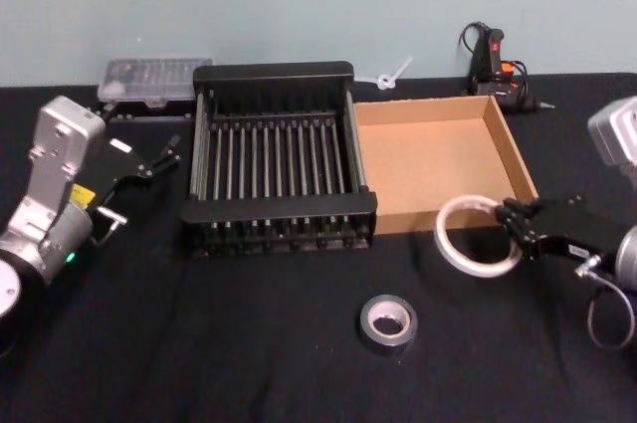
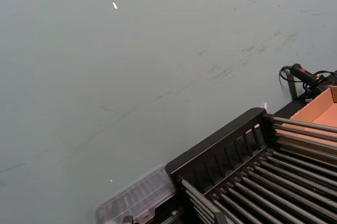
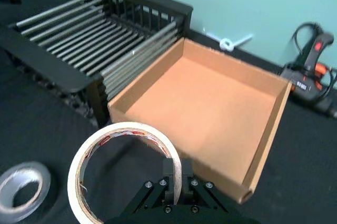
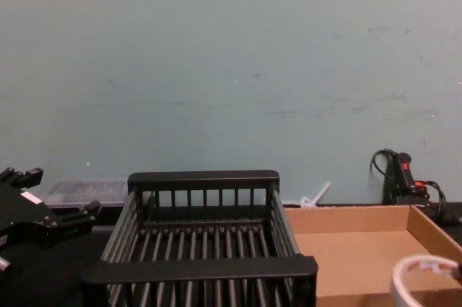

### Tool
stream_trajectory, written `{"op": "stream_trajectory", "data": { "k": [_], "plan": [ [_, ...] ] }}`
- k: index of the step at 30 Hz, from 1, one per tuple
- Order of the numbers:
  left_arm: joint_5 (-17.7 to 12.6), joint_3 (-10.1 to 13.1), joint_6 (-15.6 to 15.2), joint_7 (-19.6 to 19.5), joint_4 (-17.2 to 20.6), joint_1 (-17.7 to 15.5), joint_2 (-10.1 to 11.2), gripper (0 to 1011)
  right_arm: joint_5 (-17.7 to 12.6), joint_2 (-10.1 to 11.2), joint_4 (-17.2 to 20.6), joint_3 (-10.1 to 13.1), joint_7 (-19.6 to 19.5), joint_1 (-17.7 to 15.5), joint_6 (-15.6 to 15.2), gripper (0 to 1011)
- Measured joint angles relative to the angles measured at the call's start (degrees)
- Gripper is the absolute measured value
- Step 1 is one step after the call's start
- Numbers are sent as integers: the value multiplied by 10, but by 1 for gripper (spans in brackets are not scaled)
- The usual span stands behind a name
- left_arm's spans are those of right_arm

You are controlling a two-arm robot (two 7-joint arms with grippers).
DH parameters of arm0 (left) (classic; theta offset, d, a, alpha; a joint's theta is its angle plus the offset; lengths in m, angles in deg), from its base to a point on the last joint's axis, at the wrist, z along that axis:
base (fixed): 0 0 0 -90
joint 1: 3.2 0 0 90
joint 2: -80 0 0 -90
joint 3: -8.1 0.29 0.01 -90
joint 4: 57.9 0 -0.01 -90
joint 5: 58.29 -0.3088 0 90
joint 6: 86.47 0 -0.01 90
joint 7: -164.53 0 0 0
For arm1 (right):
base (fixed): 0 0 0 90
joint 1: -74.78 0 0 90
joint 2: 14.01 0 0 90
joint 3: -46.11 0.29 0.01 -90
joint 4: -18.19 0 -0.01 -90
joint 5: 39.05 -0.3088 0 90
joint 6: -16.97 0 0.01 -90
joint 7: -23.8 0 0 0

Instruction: Pick up the white tape and place it into the black box , Pick up the silver tape and place it into the brown box.

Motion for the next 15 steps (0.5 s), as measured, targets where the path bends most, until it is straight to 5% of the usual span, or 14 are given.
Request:
{"op": "stream_trajectory", "data": {
  "k": [15],
  "plan": [
    [0,0,0,0,0,0,0,1001,34,-45,-44,-43,4,90,18,90]
  ]
}}
